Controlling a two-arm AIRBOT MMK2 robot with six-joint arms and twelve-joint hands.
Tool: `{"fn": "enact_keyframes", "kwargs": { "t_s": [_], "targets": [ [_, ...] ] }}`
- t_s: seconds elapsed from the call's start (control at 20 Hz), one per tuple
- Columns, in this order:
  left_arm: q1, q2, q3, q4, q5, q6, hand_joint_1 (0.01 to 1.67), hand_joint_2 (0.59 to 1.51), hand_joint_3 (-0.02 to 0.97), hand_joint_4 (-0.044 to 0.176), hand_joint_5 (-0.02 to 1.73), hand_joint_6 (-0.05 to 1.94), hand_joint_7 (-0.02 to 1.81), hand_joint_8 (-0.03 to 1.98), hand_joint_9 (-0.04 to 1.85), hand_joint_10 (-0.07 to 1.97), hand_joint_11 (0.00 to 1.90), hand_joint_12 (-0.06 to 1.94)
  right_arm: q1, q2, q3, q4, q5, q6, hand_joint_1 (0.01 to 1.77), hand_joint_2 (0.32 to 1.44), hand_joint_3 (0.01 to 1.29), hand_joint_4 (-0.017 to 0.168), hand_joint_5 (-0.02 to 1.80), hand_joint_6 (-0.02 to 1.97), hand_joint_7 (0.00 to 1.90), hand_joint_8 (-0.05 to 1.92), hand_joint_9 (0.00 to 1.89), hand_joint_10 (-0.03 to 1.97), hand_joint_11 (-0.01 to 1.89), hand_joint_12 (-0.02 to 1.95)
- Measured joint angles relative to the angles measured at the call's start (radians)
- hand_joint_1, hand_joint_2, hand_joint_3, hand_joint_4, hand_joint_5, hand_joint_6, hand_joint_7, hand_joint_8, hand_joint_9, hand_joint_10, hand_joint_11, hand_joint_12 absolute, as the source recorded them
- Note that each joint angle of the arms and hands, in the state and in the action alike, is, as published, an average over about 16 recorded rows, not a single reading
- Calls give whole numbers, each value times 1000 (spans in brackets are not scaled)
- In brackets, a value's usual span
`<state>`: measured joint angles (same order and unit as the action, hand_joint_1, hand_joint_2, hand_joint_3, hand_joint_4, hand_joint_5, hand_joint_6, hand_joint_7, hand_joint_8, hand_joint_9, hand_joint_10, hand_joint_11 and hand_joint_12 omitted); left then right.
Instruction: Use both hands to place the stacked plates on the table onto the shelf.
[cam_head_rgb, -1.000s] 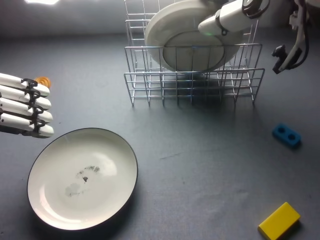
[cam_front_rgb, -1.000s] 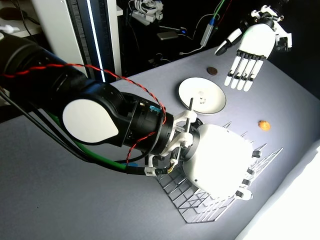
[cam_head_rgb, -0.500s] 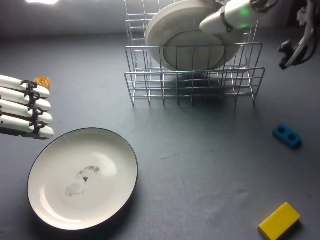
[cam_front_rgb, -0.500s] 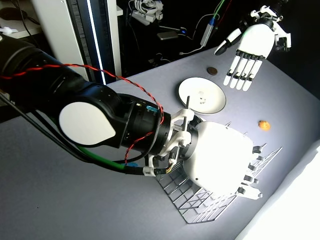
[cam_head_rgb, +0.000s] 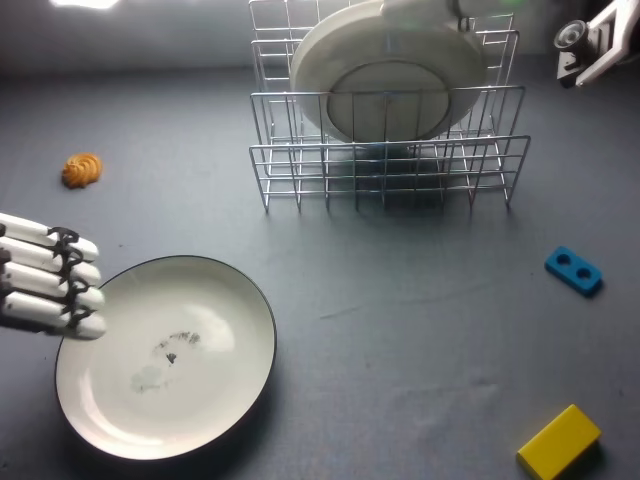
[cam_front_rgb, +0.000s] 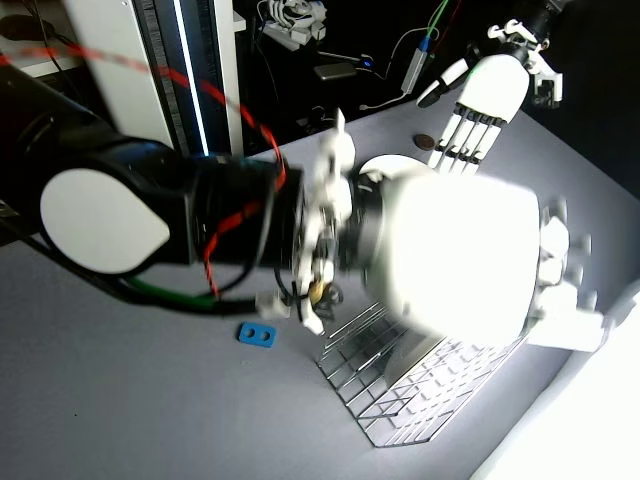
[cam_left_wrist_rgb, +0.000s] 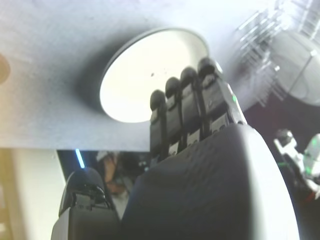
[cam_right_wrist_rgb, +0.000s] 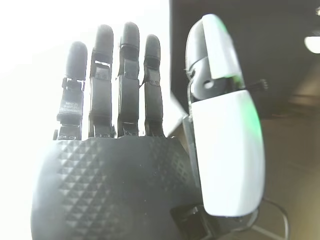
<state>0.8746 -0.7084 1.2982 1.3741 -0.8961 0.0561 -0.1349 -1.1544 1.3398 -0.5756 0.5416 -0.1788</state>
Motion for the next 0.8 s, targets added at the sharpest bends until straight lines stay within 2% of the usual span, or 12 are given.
{"fn": "enact_keyframes", "kwargs": {
  "t_s": [0.2,0.35,0.65,0.8],
  "targets": [
    [40,-18,-8,-36,45,0,16,1080,20,2,232,20,231,1,187,11,131,32,-26,27,-77,-47,96,-136,1065,1014,11,0,376,107,425,37,264,288,27,857],
    [67,-34,-9,-77,83,1,16,1083,20,2,224,21,230,1,184,6,132,32,-59,39,-132,-80,140,-243,1074,966,11,1,264,68,290,31,182,180,19,579],
    [133,-62,-5,-167,156,1,16,1087,20,1,220,19,237,0,182,-9,148,32,-140,46,-215,-99,174,-432,1120,888,11,4,43,17,43,27,25,10,14,58],
    [167,-70,-2,-211,184,1,16,1088,20,0,219,19,231,-2,178,-16,147,33,-178,42,-240,-97,182,-499,1134,865,11,4,19,15,18,26,16,-6,16,2]
  ]
}}
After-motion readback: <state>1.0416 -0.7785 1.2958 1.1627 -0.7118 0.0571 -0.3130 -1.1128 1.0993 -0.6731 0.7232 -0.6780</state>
